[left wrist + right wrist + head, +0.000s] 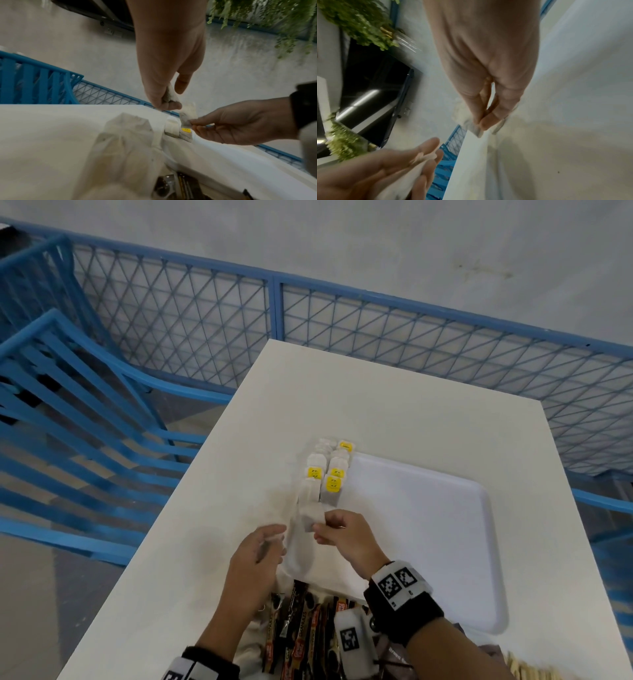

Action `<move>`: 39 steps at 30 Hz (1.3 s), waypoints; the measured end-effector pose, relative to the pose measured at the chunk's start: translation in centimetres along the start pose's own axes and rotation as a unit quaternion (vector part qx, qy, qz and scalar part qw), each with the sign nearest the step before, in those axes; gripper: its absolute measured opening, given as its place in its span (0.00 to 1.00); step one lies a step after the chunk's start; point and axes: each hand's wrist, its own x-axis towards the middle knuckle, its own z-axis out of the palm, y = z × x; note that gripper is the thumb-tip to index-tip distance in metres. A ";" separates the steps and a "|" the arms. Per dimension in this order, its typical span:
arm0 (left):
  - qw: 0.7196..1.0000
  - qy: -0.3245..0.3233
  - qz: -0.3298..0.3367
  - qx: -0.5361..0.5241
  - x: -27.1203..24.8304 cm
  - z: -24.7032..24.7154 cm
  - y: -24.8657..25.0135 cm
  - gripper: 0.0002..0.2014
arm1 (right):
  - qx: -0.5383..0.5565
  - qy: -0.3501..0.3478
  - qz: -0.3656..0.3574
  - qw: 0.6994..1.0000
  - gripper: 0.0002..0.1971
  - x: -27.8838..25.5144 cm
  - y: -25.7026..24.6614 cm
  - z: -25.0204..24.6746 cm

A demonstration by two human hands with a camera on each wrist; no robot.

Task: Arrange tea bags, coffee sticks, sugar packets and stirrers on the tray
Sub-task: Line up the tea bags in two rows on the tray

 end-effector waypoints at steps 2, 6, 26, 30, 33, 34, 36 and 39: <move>1.000 0.006 -0.016 -0.024 -0.1 -0.2 0.0 0.13 | 0.033 0.030 0.032 0.999 0.05 1.3 0.0 0.3; 0.998 0.025 -0.008 -0.051 -0.2 -0.7 0.2 0.15 | 0.031 0.084 0.052 0.995 0.12 3.1 0.1 0.7; 0.991 0.015 -0.038 -0.125 0.4 -0.4 1.0 0.08 | -0.128 0.075 -0.076 0.986 0.12 1.3 -1.3 2.9; 0.992 0.004 -0.031 -0.123 0.3 -0.1 1.3 0.06 | -0.081 -0.108 -0.090 0.987 0.12 -1.3 -2.1 3.1; 0.995 -0.005 -0.029 -0.098 0.3 0.2 1.3 0.06 | -0.031 -0.124 -0.101 0.987 0.05 -1.7 -1.8 2.6; 0.995 -0.009 -0.028 -0.094 0.2 0.3 1.4 0.05 | -0.021 -0.117 -0.098 0.988 0.06 -1.8 -1.7 2.5; 0.996 -0.017 -0.023 -0.086 0.2 0.5 1.4 0.05 | -0.016 -0.109 -0.083 0.990 0.09 -1.8 -1.4 2.2; 0.996 -0.025 -0.027 -0.076 0.4 0.9 1.3 0.06 | 0.023 -0.094 -0.049 0.994 0.06 -1.7 -1.0 1.5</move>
